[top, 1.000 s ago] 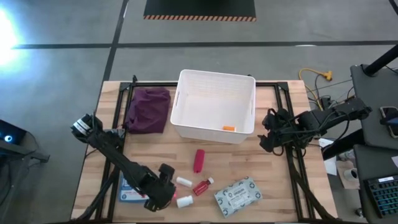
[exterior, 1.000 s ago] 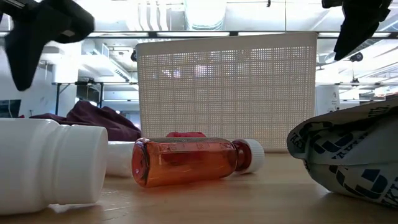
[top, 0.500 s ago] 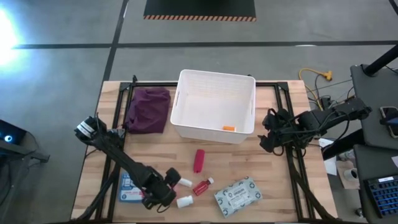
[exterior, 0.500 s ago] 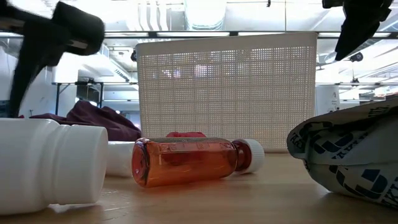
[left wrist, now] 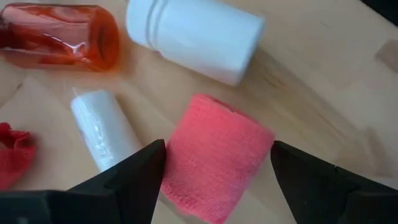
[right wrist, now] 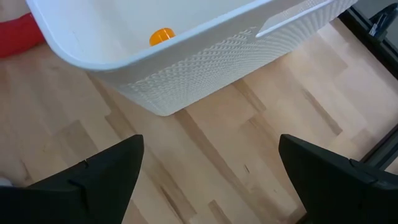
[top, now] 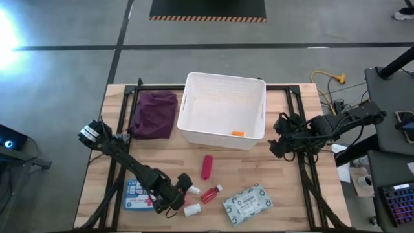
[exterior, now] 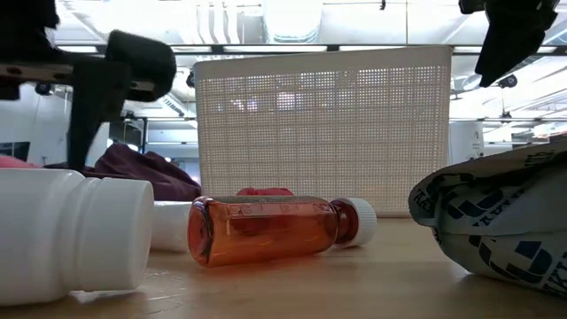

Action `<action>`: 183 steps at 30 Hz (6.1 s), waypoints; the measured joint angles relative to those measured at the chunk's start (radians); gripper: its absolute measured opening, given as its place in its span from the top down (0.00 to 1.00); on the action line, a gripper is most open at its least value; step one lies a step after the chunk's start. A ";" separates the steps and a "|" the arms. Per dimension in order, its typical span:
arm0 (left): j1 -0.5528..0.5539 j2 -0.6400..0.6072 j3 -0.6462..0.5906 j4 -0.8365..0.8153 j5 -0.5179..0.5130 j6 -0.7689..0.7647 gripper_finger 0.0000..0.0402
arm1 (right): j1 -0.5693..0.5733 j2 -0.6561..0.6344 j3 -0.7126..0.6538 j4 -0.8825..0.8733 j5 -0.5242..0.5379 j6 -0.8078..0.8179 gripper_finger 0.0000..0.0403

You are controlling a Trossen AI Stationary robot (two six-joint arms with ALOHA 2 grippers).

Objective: Pick & place medical supplies in basket/bin
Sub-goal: Put the pink bandage into the white bin, then put the red bandage into the white bin

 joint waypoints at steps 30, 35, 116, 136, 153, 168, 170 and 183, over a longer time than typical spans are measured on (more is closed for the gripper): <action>0.012 -0.063 0.212 -0.472 -0.126 -0.556 0.61 | 0.000 -0.001 0.000 -0.003 0.008 -0.010 0.09; 0.031 -0.174 0.256 -0.522 -0.259 -0.749 0.61 | 0.000 -0.008 0.000 0.015 0.008 -0.055 0.09; 0.165 -0.181 0.134 0.090 -0.420 -1.285 0.35 | -0.072 0.127 -0.085 0.473 -0.310 -0.458 0.09; 0.155 -0.171 -0.160 0.334 -0.443 -1.374 0.35 | 0.055 0.462 -0.015 0.710 -0.411 0.010 0.09; 0.189 0.053 0.051 0.286 -0.413 -1.416 0.35 | 0.089 0.625 0.234 0.452 -0.341 0.053 0.09; 0.214 0.259 0.577 -0.459 -0.444 -1.566 0.35 | 0.262 0.430 0.063 0.278 -0.192 0.400 0.09; 0.221 0.267 0.573 -0.455 -0.442 -1.600 0.35 | 0.285 0.398 0.031 0.268 -0.184 0.439 0.09; 0.275 0.297 0.550 -0.311 -0.416 -1.689 0.35 | 0.348 0.140 -0.081 0.070 -0.134 0.494 0.09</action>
